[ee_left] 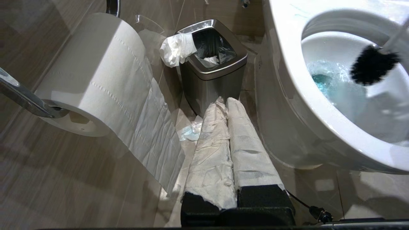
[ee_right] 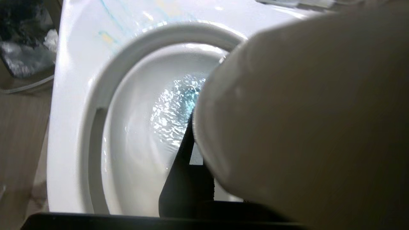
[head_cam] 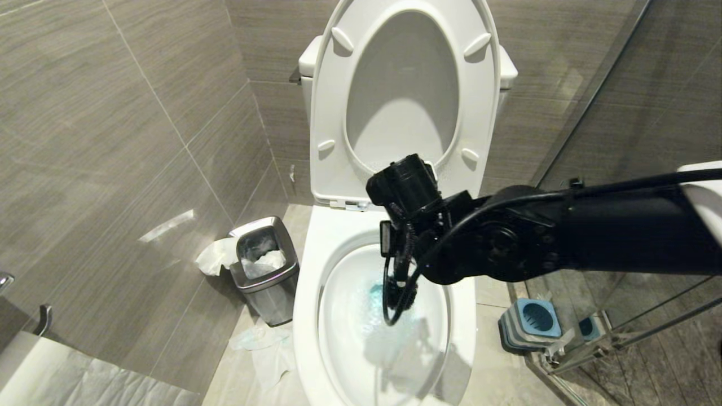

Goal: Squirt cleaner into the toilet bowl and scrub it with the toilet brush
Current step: Scrub the toilet bowl

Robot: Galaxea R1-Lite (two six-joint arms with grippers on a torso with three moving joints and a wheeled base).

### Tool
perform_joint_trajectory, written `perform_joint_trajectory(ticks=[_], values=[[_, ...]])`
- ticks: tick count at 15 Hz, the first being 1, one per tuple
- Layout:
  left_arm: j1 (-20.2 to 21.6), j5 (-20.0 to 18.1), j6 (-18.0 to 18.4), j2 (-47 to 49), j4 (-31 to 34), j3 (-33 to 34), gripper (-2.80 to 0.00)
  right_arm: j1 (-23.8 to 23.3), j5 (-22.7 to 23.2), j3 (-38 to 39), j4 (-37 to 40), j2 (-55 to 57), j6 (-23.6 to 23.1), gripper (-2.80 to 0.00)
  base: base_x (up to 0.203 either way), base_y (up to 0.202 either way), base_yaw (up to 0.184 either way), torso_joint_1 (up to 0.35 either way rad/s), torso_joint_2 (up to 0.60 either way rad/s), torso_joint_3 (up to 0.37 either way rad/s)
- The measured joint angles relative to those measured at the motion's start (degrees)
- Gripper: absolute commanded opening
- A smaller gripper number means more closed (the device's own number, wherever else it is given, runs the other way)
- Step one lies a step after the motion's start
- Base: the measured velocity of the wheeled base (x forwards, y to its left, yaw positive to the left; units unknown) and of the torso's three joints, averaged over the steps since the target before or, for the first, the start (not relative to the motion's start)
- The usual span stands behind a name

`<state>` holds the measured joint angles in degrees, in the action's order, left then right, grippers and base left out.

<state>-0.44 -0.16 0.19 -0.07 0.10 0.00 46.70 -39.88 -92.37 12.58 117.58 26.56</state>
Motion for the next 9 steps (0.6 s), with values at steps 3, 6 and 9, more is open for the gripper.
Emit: perform_joint_trajectory(ticks=[3, 6, 9], values=[[0.0, 0.0, 0.0, 0.0, 0.0, 0.0, -2.8, 0.3, -0.4, 8.3, 0.0, -9.3, -0.2, -2.8, 0.0, 0.0, 0.0, 0.0, 0.0, 0.0], [0.0, 0.0, 0.0, 0.0, 0.0, 0.0, -2.8, 0.5, -0.4, 13.7, 0.2, -15.9, -0.2, -2.8, 0.0, 0.0, 0.0, 0.0, 0.0, 0.0], [0.0, 0.0, 0.0, 0.0, 0.0, 0.0, -2.8, 0.3, -0.1, 16.4, -0.2, -19.0, 0.4, -2.8, 0.0, 0.0, 0.0, 0.0, 0.0, 0.0]])
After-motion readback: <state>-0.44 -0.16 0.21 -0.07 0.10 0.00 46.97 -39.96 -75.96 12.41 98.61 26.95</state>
